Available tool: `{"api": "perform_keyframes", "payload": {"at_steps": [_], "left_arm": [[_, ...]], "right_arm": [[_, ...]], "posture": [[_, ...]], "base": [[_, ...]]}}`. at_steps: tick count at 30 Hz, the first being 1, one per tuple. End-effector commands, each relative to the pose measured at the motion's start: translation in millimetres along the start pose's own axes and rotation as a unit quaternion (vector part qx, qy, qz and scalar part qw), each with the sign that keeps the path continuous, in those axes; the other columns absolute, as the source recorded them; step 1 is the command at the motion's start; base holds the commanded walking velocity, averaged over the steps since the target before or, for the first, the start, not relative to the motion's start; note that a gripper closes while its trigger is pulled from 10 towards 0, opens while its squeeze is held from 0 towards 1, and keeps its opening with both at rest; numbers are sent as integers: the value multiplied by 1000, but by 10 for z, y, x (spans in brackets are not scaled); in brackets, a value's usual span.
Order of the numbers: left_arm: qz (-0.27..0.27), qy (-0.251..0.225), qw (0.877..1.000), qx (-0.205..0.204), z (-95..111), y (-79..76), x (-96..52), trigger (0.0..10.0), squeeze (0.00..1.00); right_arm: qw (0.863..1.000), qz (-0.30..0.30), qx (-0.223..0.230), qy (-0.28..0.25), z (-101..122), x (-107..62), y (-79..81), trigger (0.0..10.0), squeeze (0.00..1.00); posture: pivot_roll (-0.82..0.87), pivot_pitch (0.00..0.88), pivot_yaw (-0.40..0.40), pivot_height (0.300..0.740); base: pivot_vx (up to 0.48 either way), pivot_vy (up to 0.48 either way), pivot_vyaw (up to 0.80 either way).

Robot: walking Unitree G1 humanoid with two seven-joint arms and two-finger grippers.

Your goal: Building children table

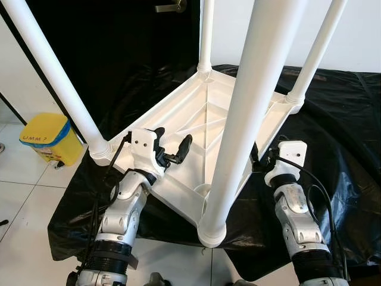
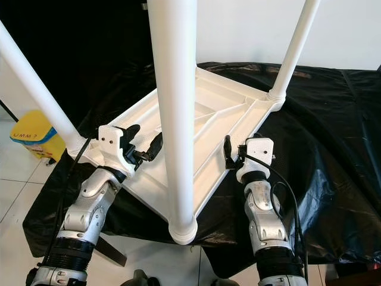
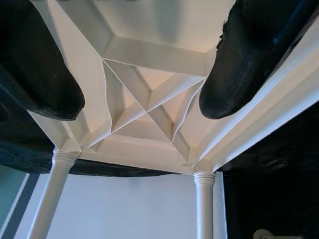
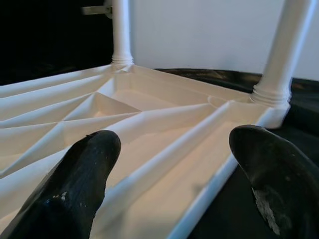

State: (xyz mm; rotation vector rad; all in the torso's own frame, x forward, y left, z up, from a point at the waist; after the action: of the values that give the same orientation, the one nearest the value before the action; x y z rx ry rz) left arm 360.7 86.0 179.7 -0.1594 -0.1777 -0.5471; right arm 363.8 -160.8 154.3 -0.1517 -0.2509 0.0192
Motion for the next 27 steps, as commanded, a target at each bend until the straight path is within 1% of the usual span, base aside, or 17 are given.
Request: {"api": "perform_keyframes", "payload": {"at_steps": [1, 2, 3, 5, 6, 7, 8, 10, 14, 16, 17, 20, 21, 22, 25, 26, 27], "left_arm": [[-17, 16, 1000, 8, -63, -38, -10, 10000, 0], [-33, 25, 999, 15, -93, -77, -25, 10000, 0], [-33, 25, 999, 15, -93, -77, -25, 10000, 0], [-52, 33, 998, 34, -110, -98, -56, 10000, 0], [-52, 33, 998, 34, -110, -98, -56, 10000, 0], [-43, 30, 998, 30, -87, -52, -48, 10000, 0], [-43, 30, 998, 30, -87, -52, -48, 10000, 0], [-25, 21, 999, 21, -32, 21, -29, 10000, 0], [-20, 16, 999, 20, -8, 40, -22, 10000, 0], [-21, 16, 999, 28, -5, 34, -27, 10000, 0], [-9, 13, 1000, 19, 8, 86, -28, 10000, 0], [-3, 11, 1000, 21, 22, 121, -30, 10000, 0], [-3, 11, 1000, 21, 22, 121, -30, 10000, 0], [-20, 16, 999, 20, 13, 77, -43, 10000, 0], [-20, 16, 999, 20, 13, 77, -43, 10000, 0], [-39, 20, 999, 18, 4, 23, -59, 10000, 0], [-39, 20, 999, 18, 4, 23, -59, 10000, 0]], "right_arm": [[1000, 14, -8, 1, -22, -2, 36, 10000, 0], [999, 29, -17, 0, -25, -2, 62, 10000, 0], [999, 29, -17, 0, -25, -2, 62, 10000, 0], [999, 33, -27, 0, -41, 15, 4, 10000, 0], [999, 33, -27, 0, -41, 15, 4, 10000, 0], [999, 20, -25, 2, -42, 32, -63, 10000, 0], [999, 20, -25, 2, -42, 32, -63, 10000, 0], [1000, 1, -25, 2, -32, 54, -156, 10000, 0], [1000, -3, -27, 0, -23, 60, -179, 10000, 0], [1000, -4, -30, 0, -22, 61, -203, 10000, 0], [1000, -7, -31, 0, -21, 61, -232, 10000, 0], [1000, -12, -28, 2, -27, 62, -267, 10000, 0], [1000, -12, -28, 2, -27, 62, -267, 10000, 0], [1000, 0, -24, 5, -34, 55, -230, 10000, 0], [1000, 0, -24, 5, -34, 55, -230, 10000, 0], [1000, 15, -20, 6, -37, 50, -180, 10000, 0], [1000, 15, -20, 6, -37, 50, -180, 10000, 0]], "posture": [[-43, 39, 15, 740], [-38, 39, 11, 740], [-38, 39, 11, 740], [-36, 41, 10, 740], [-36, 41, 10, 740], [-36, 41, 10, 740], [-36, 41, 10, 740], [-35, 39, 12, 740], [-35, 39, 12, 740], [-42, 37, 20, 740], [-45, 38, 19, 740], [-41, 40, 15, 740], [-41, 40, 15, 740], [-40, 42, 14, 740], [-40, 42, 14, 740], [-39, 39, 12, 740], [-39, 39, 12, 740]], "base": [[0, 0, 0], [0, 0, 0], [0, 0, 0], [0, 0, 0], [0, 0, 0], [0, 0, 0], [0, 0, 0], [0, 0, 0], [0, 0, 0], [0, 0, 0], [0, 0, 0], [0, 0, 0], [0, 0, 0], [0, 0, 0], [0, 0, 0], [0, 0, 0], [0, 0, 0]]}}
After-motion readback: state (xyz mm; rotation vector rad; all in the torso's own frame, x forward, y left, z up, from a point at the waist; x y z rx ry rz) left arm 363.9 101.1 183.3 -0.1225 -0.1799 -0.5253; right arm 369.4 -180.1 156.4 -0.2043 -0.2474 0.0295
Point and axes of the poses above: a point about 5 cm out from each wrist's last joint towards the gripper, its own x axis pointing out of the wrist towards the gripper, its own z axis along the axis of the wrist's last joint, y = z × x, the point moved 6 cm from there along x, pointing out of the wrist towards the gripper, and after that the axes turned 6 degrees about -x, right-handed, at the moved point
